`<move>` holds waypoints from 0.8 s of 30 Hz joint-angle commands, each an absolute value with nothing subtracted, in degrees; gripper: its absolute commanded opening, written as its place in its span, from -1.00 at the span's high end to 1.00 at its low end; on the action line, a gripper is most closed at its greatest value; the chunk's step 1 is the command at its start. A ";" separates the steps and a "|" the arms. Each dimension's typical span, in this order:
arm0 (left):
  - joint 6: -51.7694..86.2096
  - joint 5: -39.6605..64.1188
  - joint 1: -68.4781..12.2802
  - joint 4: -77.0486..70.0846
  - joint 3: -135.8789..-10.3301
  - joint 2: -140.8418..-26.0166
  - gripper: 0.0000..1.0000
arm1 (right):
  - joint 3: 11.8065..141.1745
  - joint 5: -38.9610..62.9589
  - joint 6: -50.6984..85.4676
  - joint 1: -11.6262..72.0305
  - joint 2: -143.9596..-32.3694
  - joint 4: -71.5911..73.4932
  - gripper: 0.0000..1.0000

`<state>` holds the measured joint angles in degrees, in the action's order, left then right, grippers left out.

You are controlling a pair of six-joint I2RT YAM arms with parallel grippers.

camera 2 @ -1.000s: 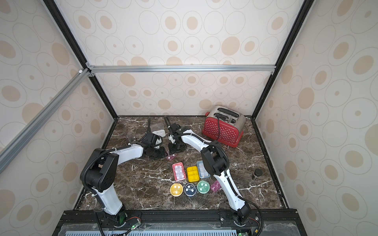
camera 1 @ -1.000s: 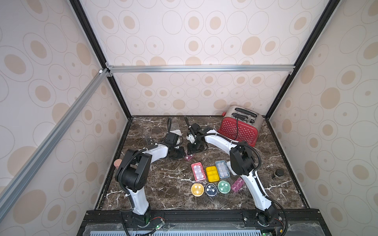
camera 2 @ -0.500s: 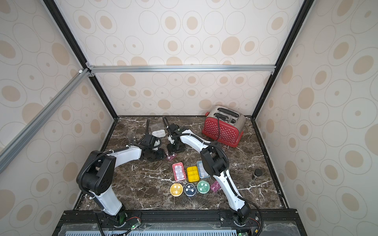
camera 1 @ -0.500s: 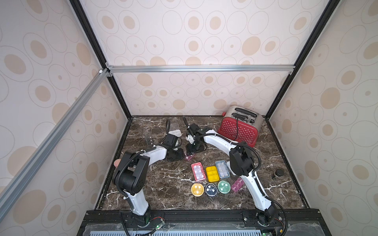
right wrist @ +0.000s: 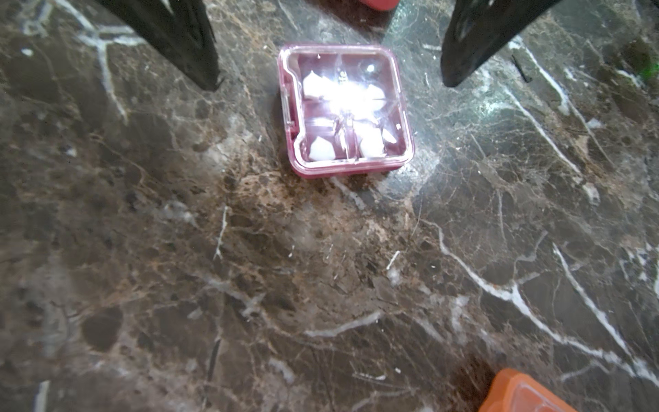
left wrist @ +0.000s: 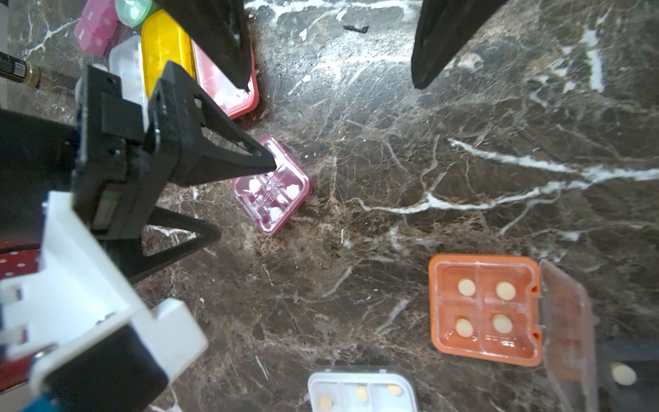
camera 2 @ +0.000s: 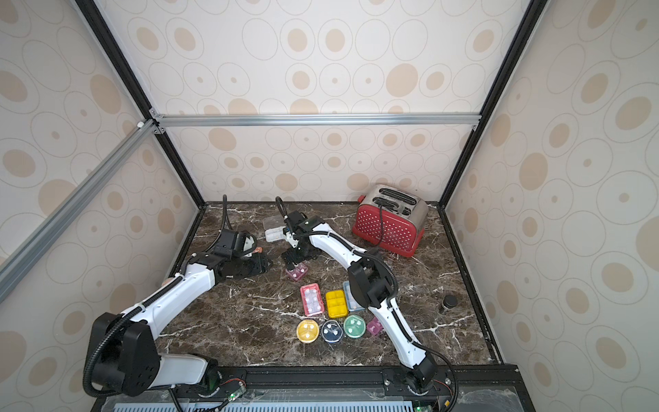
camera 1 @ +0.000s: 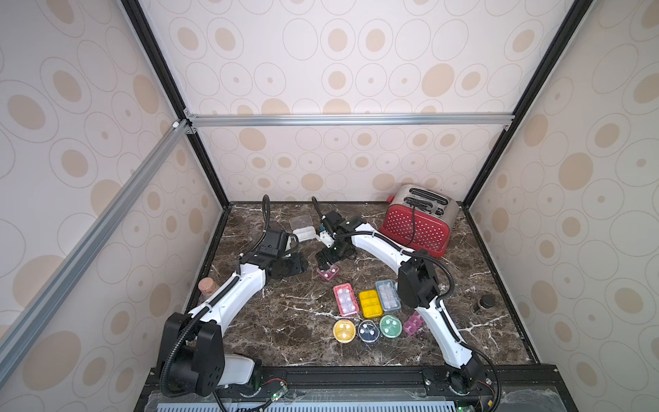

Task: Close pillboxes
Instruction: Close the lid on the pillbox, then move the pillbox to the center of the board.

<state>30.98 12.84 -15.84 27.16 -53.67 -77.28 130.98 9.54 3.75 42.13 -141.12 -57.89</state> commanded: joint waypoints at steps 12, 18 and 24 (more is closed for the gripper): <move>30.06 11.18 -15.51 31.43 -52.68 -73.54 -0.39 | 135.87 -0.90 0.62 46.89 -147.46 -64.67 -0.85; 29.26 9.46 -15.50 32.60 -53.00 -73.38 -0.37 | 135.53 -4.71 3.59 46.97 -147.31 -64.45 -0.54; 26.98 7.07 -15.55 34.96 -52.96 -72.90 -0.38 | 133.14 -8.10 8.87 45.55 -145.41 -62.09 -0.43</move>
<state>29.15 9.10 -15.79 32.21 -52.42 -74.54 134.23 -4.60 5.54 46.57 -146.34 -62.17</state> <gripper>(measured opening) 0.687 0.724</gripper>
